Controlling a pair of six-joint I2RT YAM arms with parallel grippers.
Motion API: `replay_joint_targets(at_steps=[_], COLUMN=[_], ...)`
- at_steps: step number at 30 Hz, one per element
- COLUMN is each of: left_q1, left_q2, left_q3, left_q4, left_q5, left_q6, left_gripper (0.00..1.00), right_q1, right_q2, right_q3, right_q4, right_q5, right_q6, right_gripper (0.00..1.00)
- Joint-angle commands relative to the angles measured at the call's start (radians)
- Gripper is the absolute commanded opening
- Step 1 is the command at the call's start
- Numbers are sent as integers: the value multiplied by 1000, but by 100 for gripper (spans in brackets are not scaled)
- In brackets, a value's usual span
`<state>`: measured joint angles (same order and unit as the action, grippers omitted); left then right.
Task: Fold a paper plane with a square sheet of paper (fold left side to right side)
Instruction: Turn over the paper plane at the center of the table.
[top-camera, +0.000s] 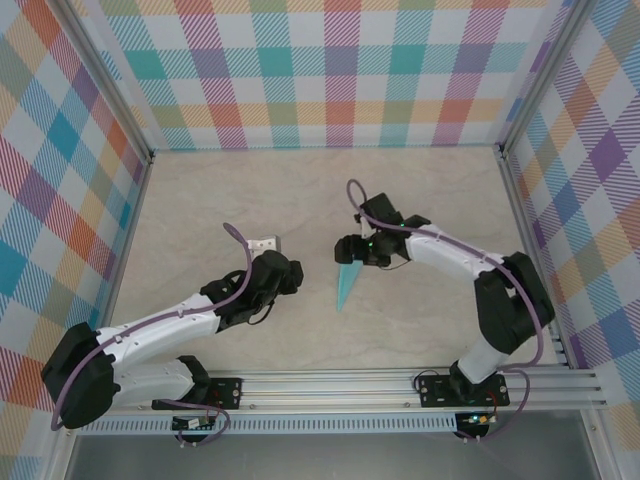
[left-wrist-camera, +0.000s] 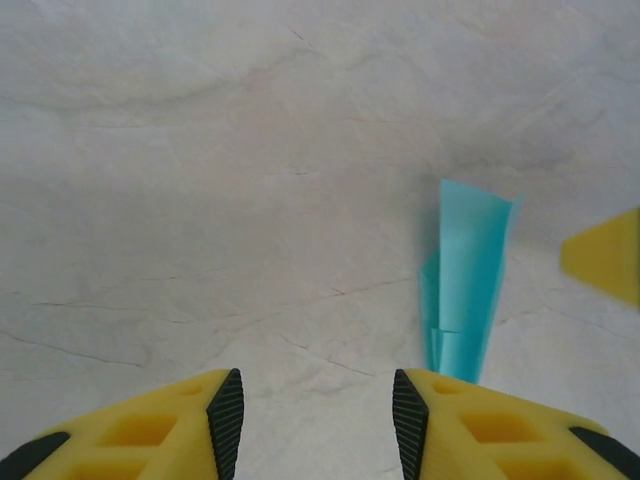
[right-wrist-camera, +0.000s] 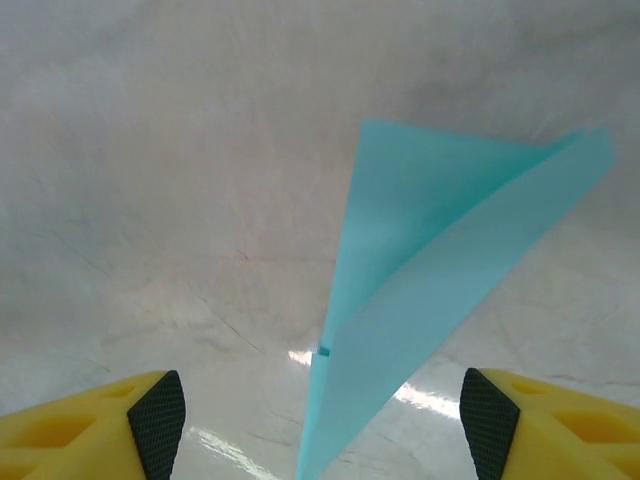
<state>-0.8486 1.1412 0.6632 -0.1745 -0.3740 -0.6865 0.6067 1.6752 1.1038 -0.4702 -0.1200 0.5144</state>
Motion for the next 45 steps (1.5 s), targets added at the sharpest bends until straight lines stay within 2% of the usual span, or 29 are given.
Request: replay_joint_targets(at_steps=[1,5,10,11,14,17,21,24,29,31,37,40,45], left_q1=[0,0,-1,0,0,-1,0,0,0,0,-1,0,-1], left_q2=[-36,-68,-88,-89,-102,-120,-156,-183,-212,-221,-218,-200,-182], left_q3=[-10,-28,-30,-31,-27,-18,-13,-24,-24,-20,0,26,32], left_q4=[-28,-29,-43,-47,-63,-89,-146,-152,-183,-197,-201,-206,-169], left_q5=[-61,-67,-86,-88,-100,-115,-134,-140,-146,-152,-173,-185,-190], left_q6=[-13,-20,-17,-16,-15,-19,-38,-55,-66,-67,-46,-25,1], left_gripper=[47,48,48,48,49,49,50,50,50,51,55,58,69], right_q1=[30,37,51,51,50,35,-44,-104,-210,-238,-237,-226,-137], right_q2=[69,96,36,13,-70,-149,-228,-209,-86,-99,-267,-339,-413], right_q3=[44,47,37,32,13,-53,-212,-297,-383,-394,-304,-249,-231], right_q4=[-71,-80,-46,-36,8,103,311,379,414,376,64,-86,-165], right_q5=[102,114,73,60,21,-85,-275,-347,-381,-350,-109,8,28], right_q6=[72,84,56,47,13,-18,9,2,-37,-48,-97,-87,3], right_gripper=[71,56,15,9,2,4,6,10,15,22,50,55,55])
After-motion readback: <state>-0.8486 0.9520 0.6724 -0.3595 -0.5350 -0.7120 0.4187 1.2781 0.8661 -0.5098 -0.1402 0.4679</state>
